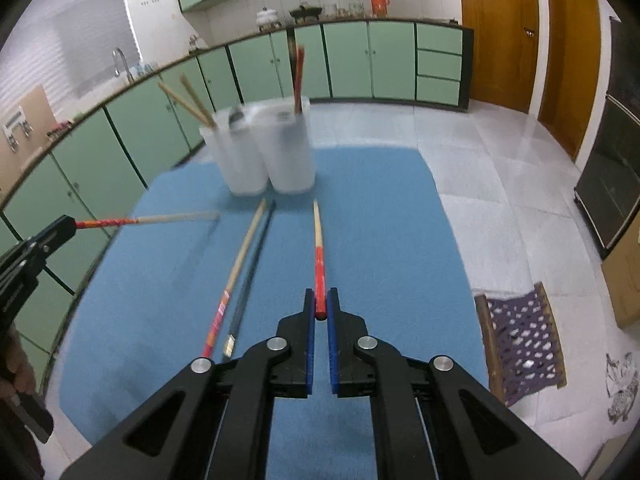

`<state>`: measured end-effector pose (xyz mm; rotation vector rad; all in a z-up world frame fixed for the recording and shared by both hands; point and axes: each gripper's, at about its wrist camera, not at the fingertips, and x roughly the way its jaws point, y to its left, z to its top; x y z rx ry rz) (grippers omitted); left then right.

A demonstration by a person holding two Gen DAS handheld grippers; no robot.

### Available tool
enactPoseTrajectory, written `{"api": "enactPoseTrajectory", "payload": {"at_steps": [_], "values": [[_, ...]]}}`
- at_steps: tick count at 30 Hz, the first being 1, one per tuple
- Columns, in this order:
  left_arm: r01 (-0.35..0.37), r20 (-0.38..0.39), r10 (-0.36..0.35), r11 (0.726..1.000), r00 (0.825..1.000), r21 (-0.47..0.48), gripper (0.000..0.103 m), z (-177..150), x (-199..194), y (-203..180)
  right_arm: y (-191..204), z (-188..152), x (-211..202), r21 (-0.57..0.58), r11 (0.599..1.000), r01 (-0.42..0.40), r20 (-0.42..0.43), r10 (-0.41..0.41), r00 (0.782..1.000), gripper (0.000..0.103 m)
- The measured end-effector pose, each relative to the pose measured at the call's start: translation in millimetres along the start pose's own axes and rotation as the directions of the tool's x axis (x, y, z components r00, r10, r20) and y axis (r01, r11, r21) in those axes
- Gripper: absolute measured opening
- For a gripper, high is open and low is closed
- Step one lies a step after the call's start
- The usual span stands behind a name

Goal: Organize utensils
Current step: 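Carry both red-patterned chopsticks into the white holder while both grippers open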

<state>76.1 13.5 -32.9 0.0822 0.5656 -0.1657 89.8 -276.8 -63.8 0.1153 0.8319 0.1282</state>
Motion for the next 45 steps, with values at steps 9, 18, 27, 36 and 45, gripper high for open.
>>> {"api": "enactPoseTrajectory", "payload": {"at_steps": [9,18,27,36,45], "values": [[0.050,0.086,-0.050,0.999,0.995,-0.006,0.005,56,5,3,1,59,-34,-0.055,0.997,-0.057,0.094,0.062,0.994,0.006],[0.128,0.095,-0.125,0.991,0.988,-0.025,0.005,87,12,13,19,103,-45,-0.181,0.979,-0.099,0.097,0.118,0.988,0.006],[0.114,0.211,-0.113,0.993,0.971,0.005,0.005,137,-5,14,32,158,-86,-0.253,0.957,-0.144,0.188,0.194,0.963,0.006],[0.089,0.365,-0.081,0.996,0.927,-0.005,0.005,212,5,12,46,207,-85,-0.282,0.956,-0.080,0.259,0.156,0.953,0.006],[0.094,0.300,-0.098,0.995,0.949,0.027,0.005,218,82,-16,51,228,-9,-0.266,0.963,-0.041,0.182,0.093,0.979,0.006]]}}
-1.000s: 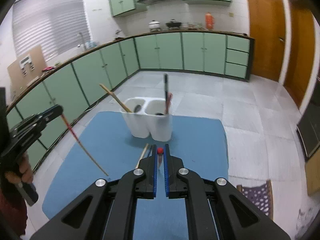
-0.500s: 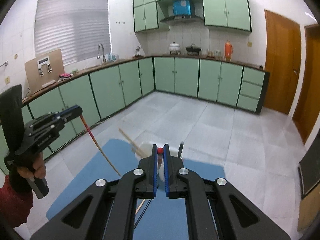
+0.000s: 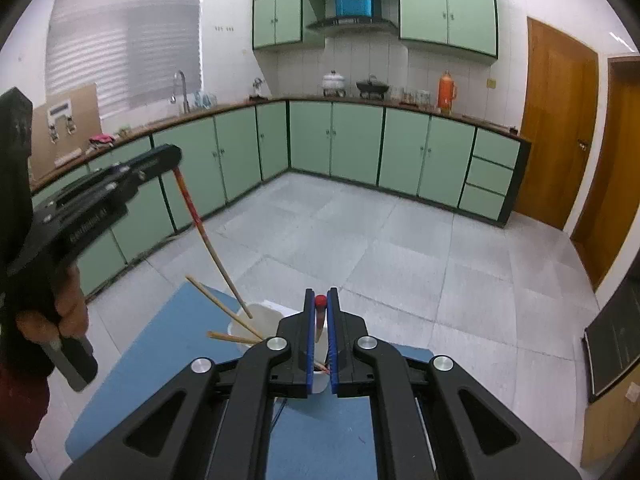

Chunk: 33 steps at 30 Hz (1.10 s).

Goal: Organize utensils
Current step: 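Carry both red-patterned chopsticks into the white holder while both grippers open, then withdraw both grippers from the holder back over the mat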

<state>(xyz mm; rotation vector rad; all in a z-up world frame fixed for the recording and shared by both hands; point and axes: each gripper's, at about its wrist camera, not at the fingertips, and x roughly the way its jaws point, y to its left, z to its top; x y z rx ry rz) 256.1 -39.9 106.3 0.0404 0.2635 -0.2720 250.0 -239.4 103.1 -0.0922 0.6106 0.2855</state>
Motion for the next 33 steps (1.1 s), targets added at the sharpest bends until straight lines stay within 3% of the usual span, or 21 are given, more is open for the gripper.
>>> {"api": "enactPoseTrajectory", "payload": {"at_steps": [3,9,10,12,13,15,21,23,27,33], "values": [[0.008,-0.068,-0.009,1.000,0.998,-0.013,0.005,-16,24,2,1,-4,22,0.005,1.000,-0.007,-0.037,0.007,0.999,0.006],[0.016,-0.130,-0.017,1.000,0.991,-0.007,0.008,-35,39,15,-7,-15,43,0.017,1.000,-0.023,-0.071,0.024,0.997,0.006],[0.018,-0.134,-0.018,1.000,0.991,-0.004,0.012,-37,39,17,-8,-16,45,0.021,0.999,-0.025,-0.077,0.027,0.997,0.006],[0.017,-0.135,-0.017,1.000,0.991,-0.007,0.031,-36,37,23,-10,-18,44,0.027,0.999,-0.024,-0.072,0.026,0.997,0.008],[0.018,-0.128,-0.020,1.000,0.992,-0.015,0.041,-35,33,26,-11,-19,42,0.029,0.999,-0.026,-0.064,0.028,0.998,0.010],[0.013,-0.104,-0.016,1.000,0.994,-0.023,0.046,-32,25,30,-14,-20,35,0.037,0.999,-0.017,-0.047,0.018,0.999,0.025],[-0.015,-0.055,0.013,0.999,0.998,-0.033,0.062,-30,-7,41,-28,-28,5,0.070,0.998,0.006,0.024,-0.008,1.000,0.049],[-0.039,-0.037,0.037,0.999,0.999,-0.032,0.069,-32,-20,42,-34,-34,-8,0.093,0.996,0.018,0.050,-0.022,0.998,0.055],[-0.068,-0.017,0.067,0.996,0.998,-0.053,0.072,-44,-48,46,-44,-51,-28,0.145,0.989,0.018,0.081,-0.030,0.996,0.061],[-0.087,-0.060,0.084,0.995,0.995,-0.053,0.084,-76,-80,42,-40,-111,-45,0.211,0.977,0.024,0.067,-0.039,0.997,0.073]]}}
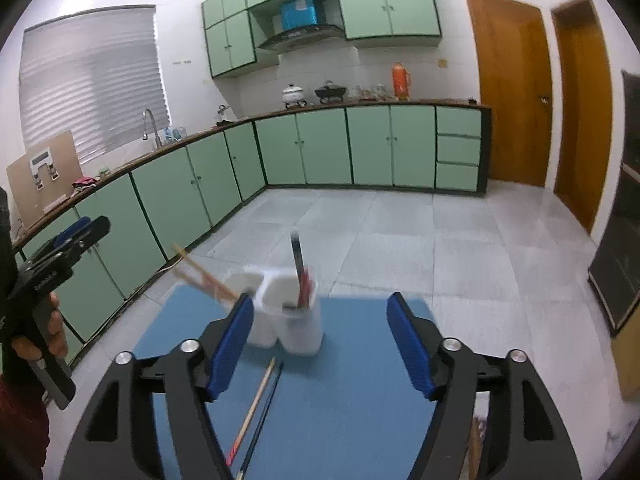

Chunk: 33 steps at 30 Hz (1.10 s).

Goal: Organize utensils
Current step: 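Withdraw both grippers from the holder back over the mat, then grasp the black chopstick with the right gripper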

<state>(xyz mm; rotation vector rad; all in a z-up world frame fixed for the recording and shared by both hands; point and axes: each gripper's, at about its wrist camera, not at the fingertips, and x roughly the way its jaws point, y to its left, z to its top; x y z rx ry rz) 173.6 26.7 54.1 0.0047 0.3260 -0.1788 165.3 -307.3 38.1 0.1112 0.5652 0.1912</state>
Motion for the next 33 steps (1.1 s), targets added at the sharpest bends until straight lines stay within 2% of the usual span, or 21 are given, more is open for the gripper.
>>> {"api": "enactPoseTrajectory", "payload": {"at_steps": [4,6,8,12,15,20,22,25,27,33], "values": [[0.007,-0.096,-0.006,1.000,0.995,0.009,0.090,-47,-9,-6,0,-54,3,0.017,0.998,0.066,-0.035,-0.066,0.997,0.085],[-0.001,-0.160,0.005,1.000,0.987,0.026,0.091,-79,-10,-10,0,-79,10,0.034,0.996,0.078,-0.075,-0.075,0.994,0.090],[-0.007,-0.222,0.014,0.999,0.975,0.035,0.091,-107,-11,-10,0,-99,17,0.058,0.996,0.068,-0.118,-0.061,0.991,0.091],[-0.007,-0.344,0.014,1.000,0.939,0.022,0.091,-158,-8,-5,10,-134,28,0.054,0.995,0.080,-0.172,-0.070,0.983,0.091],[-0.025,-0.395,0.027,1.000,0.918,0.011,0.091,-186,-9,0,20,-156,34,0.052,0.995,0.084,-0.187,-0.073,0.980,0.091],[-0.044,-0.434,0.042,0.999,0.900,0.004,0.091,-207,-7,11,48,-191,40,0.023,0.995,0.093,-0.204,-0.086,0.975,0.089],[-0.052,-0.441,0.054,0.999,0.896,0.016,0.091,-213,-8,11,57,-198,42,0.014,0.995,0.097,-0.206,-0.092,0.974,0.083],[-0.056,-0.445,0.063,0.998,0.893,0.030,0.091,-221,-7,6,63,-205,47,0.025,0.997,0.079,-0.222,-0.072,0.972,0.067],[-0.059,-0.448,0.068,0.998,0.892,0.034,0.091,-222,-6,8,70,-208,53,0.022,0.998,0.054,-0.245,-0.047,0.968,0.052],[-0.071,-0.454,0.078,0.997,0.887,0.033,0.091,-225,-6,9,86,-211,69,0.015,1.000,-0.008,-0.296,0.012,0.955,0.022]]}}
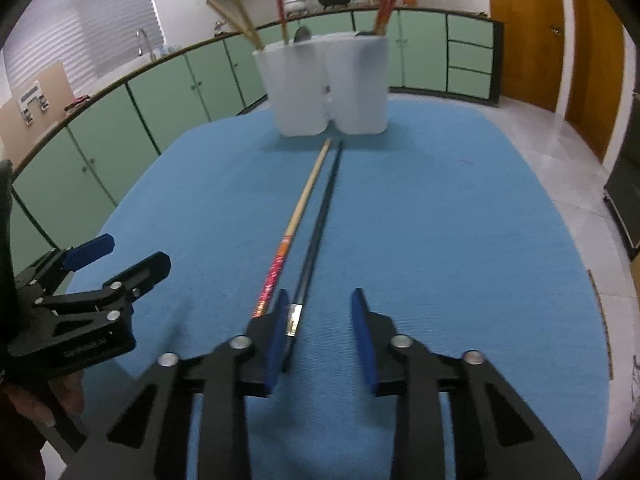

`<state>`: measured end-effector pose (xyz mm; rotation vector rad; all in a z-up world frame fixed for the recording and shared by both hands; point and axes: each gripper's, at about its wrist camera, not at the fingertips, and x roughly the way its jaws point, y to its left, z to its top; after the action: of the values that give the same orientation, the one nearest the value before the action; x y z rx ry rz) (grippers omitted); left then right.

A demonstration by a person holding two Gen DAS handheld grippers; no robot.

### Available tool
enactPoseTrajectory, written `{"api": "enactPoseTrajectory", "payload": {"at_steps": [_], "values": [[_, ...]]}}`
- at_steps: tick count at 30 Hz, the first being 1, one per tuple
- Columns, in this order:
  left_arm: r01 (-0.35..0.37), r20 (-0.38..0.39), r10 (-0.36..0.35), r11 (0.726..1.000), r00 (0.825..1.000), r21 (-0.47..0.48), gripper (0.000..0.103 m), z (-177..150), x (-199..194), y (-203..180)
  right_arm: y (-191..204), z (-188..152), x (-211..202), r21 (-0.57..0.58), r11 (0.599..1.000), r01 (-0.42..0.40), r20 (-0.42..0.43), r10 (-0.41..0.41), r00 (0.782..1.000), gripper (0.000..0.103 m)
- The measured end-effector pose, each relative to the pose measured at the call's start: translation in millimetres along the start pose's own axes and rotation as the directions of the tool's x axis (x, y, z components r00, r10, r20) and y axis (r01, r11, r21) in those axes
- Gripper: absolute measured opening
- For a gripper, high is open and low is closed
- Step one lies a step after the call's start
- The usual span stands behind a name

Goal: Organize utensils
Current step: 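Grasp the black chopstick with the right gripper, then lift the black chopstick with the right gripper while the left gripper grasps the red-patterned chopstick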

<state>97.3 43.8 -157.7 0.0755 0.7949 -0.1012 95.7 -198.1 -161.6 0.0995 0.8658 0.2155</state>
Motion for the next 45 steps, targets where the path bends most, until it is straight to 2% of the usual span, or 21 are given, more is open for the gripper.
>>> {"api": "enactPoseTrajectory", "payload": {"at_steps": [8,14,24,28,30,31,34,36,38,39,40,41,43,45], "values": [[0.000,0.000,0.000,1.000,1.000,-0.008,0.091,-1,0,2,12,3,15,-0.001,0.999,-0.037,-0.051,0.037,0.998,0.011],[0.012,-0.003,-0.012,1.000,1.000,-0.010,0.091,1,3,-5,15,4,16,-0.018,0.999,-0.028,-0.061,0.026,0.998,0.009],[0.074,-0.009,-0.074,0.997,0.997,0.001,0.091,2,5,-28,-29,-2,-4,0.088,0.994,0.069,-0.041,-0.066,0.997,0.007],[0.105,-0.021,-0.105,0.995,0.994,-0.001,0.090,2,9,-43,-47,-2,-9,0.138,0.988,0.072,-0.024,-0.069,0.997,0.007],[0.114,-0.028,-0.114,0.993,0.993,0.001,0.084,1,11,-49,-55,0,-12,0.151,0.986,0.072,-0.014,-0.071,0.997,0.007],[0.122,-0.036,-0.122,0.993,0.992,0.001,0.078,1,13,-52,-58,0,-13,0.155,0.985,0.070,-0.009,-0.069,0.998,0.007],[0.148,-0.061,-0.148,0.989,0.987,-0.002,0.076,1,18,-62,-63,-1,-15,0.166,0.984,0.061,-0.004,-0.061,0.998,0.007],[0.150,-0.075,-0.150,0.989,0.986,0.002,0.070,-1,22,-67,-64,-1,-14,0.172,0.984,0.054,-0.003,-0.054,0.999,0.007],[0.157,-0.102,-0.156,0.988,0.982,0.002,0.059,-3,28,-72,-65,-3,-13,0.173,0.984,0.050,-0.006,-0.050,0.999,0.007],[0.150,-0.108,-0.149,0.989,0.983,0.003,0.058,-3,30,-73,-65,-4,-12,0.173,0.984,0.048,-0.009,-0.047,0.999,0.007],[0.142,-0.106,-0.140,0.990,0.984,0.007,0.054,-4,29,-74,-65,-4,-11,0.174,0.984,0.046,-0.011,-0.045,0.999,0.007],[0.144,-0.105,-0.142,0.990,0.984,0.009,0.043,-4,30,-75,-65,-5,-11,0.175,0.983,0.045,-0.012,-0.043,0.999,0.007],[0.133,-0.106,-0.131,0.991,0.986,0.004,0.028,-4,30,-75,-66,-6,-9,0.179,0.983,0.042,-0.016,-0.040,0.999,0.007],[0.131,-0.106,-0.130,0.991,0.986,-0.004,0.018,-4,30,-75,-66,-6,-8,0.179,0.983,0.045,-0.018,-0.042,0.999,0.007]]}}
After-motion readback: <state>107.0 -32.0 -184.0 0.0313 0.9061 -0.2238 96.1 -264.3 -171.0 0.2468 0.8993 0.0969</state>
